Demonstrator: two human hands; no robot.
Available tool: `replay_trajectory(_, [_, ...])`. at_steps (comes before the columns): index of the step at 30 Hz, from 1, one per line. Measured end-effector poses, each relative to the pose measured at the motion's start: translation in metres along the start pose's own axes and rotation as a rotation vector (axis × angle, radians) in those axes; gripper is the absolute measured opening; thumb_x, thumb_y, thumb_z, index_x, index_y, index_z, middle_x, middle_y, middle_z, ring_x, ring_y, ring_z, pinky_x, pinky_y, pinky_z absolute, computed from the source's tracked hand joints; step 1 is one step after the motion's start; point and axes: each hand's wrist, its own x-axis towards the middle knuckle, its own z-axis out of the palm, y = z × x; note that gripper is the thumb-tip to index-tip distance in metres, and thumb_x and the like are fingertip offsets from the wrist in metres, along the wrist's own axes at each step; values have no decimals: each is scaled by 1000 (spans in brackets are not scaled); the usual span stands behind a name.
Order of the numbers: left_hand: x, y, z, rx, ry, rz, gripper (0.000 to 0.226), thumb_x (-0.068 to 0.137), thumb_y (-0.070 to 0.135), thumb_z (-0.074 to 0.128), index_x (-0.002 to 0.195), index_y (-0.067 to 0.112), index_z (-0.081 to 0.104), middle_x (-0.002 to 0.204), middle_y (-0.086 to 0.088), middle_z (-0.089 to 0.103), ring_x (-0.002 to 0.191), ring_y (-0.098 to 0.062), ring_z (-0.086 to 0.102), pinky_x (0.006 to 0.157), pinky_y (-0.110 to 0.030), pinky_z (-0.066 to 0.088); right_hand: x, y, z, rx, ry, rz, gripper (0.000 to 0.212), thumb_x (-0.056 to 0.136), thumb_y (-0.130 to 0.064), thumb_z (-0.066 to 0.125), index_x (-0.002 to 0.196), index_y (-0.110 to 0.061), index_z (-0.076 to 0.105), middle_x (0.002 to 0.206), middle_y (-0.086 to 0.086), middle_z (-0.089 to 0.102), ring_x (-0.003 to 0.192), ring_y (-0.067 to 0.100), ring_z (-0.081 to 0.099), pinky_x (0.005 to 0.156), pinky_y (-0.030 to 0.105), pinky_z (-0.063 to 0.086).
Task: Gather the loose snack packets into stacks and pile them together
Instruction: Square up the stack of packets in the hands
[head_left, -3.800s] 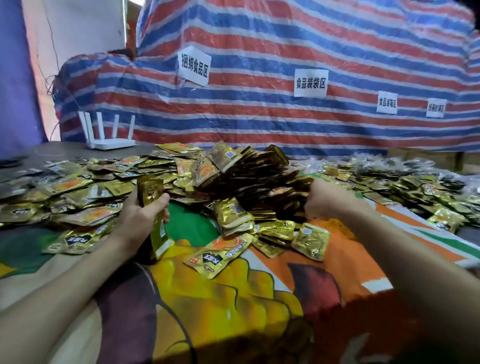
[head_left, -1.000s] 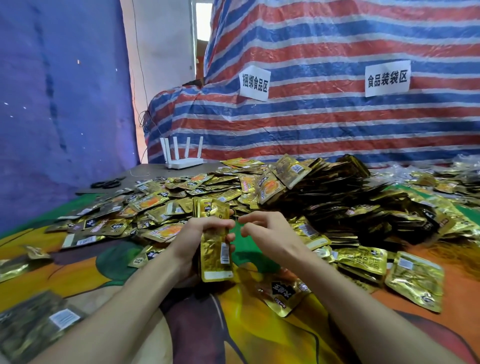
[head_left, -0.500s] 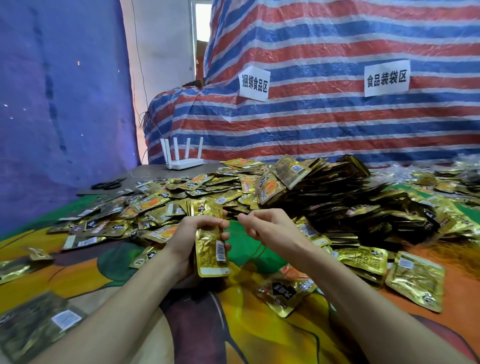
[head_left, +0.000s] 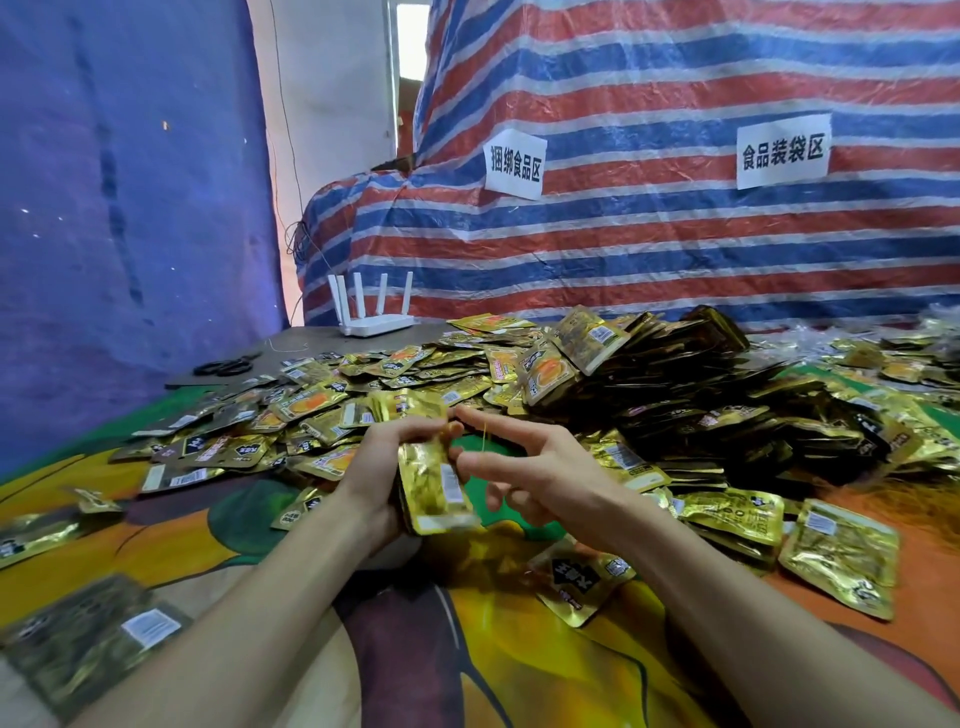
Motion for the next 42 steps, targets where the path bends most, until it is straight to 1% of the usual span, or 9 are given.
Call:
replay_trajectory(7, [4, 9, -4, -241, 333, 322, 29, 95, 41, 64, 85, 14, 59, 76, -7, 62, 65, -23, 66, 73, -39, 56, -1, 5, 33, -297, -17, -29, 94, 73, -35, 90, 149, -54, 37, 82, -3, 78, 56, 16, 67, 59, 26, 52])
replay_trajectory(10, [1, 3, 2, -203, 306, 224, 60, 88, 51, 70, 121, 1, 63, 117, -24, 69, 105, -41, 69, 91, -59, 55, 3, 4, 46, -209, 97, -77, 101, 69, -36, 91, 150, -55, 33, 93, -16, 76, 56, 16, 69, 55, 26, 56])
replay_trajectory(15, [-2, -3, 13, -261, 187, 185, 35, 91, 42, 69, 95, 8, 70, 111, -21, 73, 94, -38, 74, 69, -51, 62, 8, 6, 37, -314, 294, -144, 112, 52, -63, 90, 147, -61, 31, 145, -26, 49, 124, -1, 57, 103, 35, 52])
replay_trajectory(18, [-6, -6, 18, -281, 90, 135, 38, 91, 42, 66, 68, 12, 68, 84, -16, 74, 78, -36, 75, 59, -47, 60, 8, 8, 35, -309, 261, -98, 126, 40, -73, 90, 149, -56, 29, 131, -35, 51, 114, -16, 55, 92, 15, 50])
replay_trajectory(22, [-11, 1, 14, -227, 3, 109, 28, 90, 33, 65, 79, 9, 64, 86, -17, 71, 82, -35, 74, 69, -48, 61, 10, 9, 33, -236, 182, -72, 113, 43, -60, 96, 141, -41, 43, 123, -23, 57, 107, 6, 68, 93, 41, 59])
replay_trajectory(26, [-13, 4, 11, -167, -35, 70, 9, 73, 9, 62, 81, 6, 63, 77, -13, 63, 68, -26, 67, 65, -40, 62, 6, 1, 28, -216, 33, -11, 104, 51, -46, 93, 143, -36, 45, 126, -8, 63, 92, 3, 70, 70, 21, 57])
replay_trajectory(29, [-14, 10, 6, -87, -39, 23, 20, 70, 6, 55, 90, 7, 60, 69, -8, 58, 60, -21, 56, 59, -29, 55, 1, -8, 20, -17, -47, 104, 76, 63, -48, 86, 133, -40, 57, 117, -4, 67, 77, 15, 66, 62, 28, 56])
replay_trajectory(37, [-27, 6, 10, 333, -257, -2, 39, 67, 10, 65, 103, 9, 78, 83, -14, 68, 65, -25, 64, 67, -34, 57, 10, -12, 28, 482, 340, 304, 50, 106, -49, 41, 83, -18, 73, 75, 3, 67, 49, 16, 53, 48, 26, 47])
replay_trajectory(42, [-31, -5, 20, 452, -272, 83, 27, 67, 4, 66, 93, 5, 73, 81, -17, 67, 66, -27, 63, 66, -35, 57, 8, -16, 27, 435, 253, 392, 55, 102, -59, 39, 102, -17, 74, 89, 2, 69, 69, 19, 54, 55, 28, 38])
